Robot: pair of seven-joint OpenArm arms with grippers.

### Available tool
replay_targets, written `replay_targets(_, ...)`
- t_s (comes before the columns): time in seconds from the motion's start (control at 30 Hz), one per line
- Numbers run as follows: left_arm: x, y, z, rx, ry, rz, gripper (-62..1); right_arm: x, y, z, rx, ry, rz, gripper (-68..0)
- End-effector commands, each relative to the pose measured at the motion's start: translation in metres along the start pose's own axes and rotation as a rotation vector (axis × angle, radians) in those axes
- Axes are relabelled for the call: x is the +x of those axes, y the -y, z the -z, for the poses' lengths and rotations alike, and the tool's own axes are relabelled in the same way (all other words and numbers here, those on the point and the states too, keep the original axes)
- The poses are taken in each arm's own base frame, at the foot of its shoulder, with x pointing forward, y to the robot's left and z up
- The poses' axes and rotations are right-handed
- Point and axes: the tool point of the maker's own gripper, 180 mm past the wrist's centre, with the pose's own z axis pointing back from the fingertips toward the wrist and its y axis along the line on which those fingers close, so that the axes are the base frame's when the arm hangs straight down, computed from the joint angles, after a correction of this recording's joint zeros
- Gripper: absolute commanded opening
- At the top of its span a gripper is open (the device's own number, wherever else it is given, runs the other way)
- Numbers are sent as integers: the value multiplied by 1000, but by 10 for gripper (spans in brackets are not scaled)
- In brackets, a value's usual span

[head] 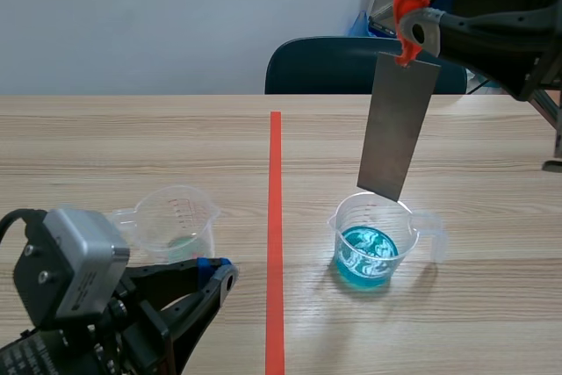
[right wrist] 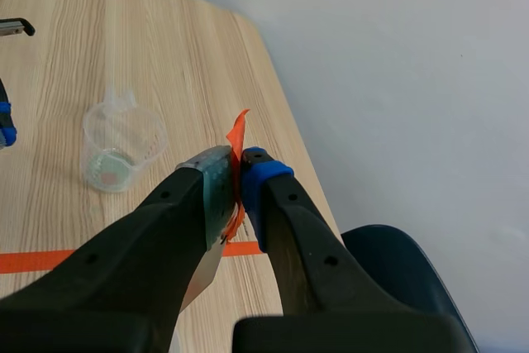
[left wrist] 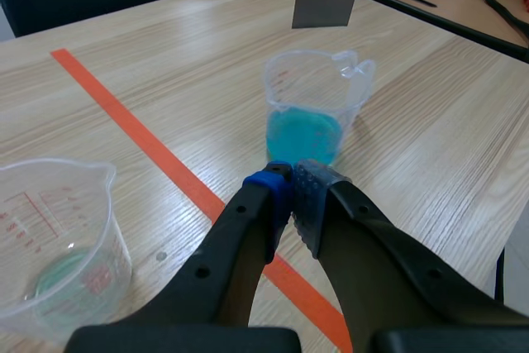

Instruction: Do the redox reaction experiment

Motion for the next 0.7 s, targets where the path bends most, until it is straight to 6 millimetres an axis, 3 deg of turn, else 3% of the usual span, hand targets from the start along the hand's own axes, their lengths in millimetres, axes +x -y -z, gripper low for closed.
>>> replay_targets(0.0,11,3,2,-4,38,-3,-577,8,5,-1,1,18,-16,-667)
replay_targets(0.1,8,4,2,-12,24,8,-502,8,5,-1,1,18,-16,-667)
replay_targets(0.27,9,4,3,-12,26,9,-191,8,5,-1,1,18,-16,-667)
replay_targets(0.37,9,4,3,-13,30,10,-54,8,5,-1,1,18,-16,-667)
replay_targets(0.5,9,5,2,-13,28,9,7,8,5,-1,1,18,-16,-667)
replay_targets(0.67,9,5,3,-13,30,10,14,8,5,-1,1,18,-16,-667)
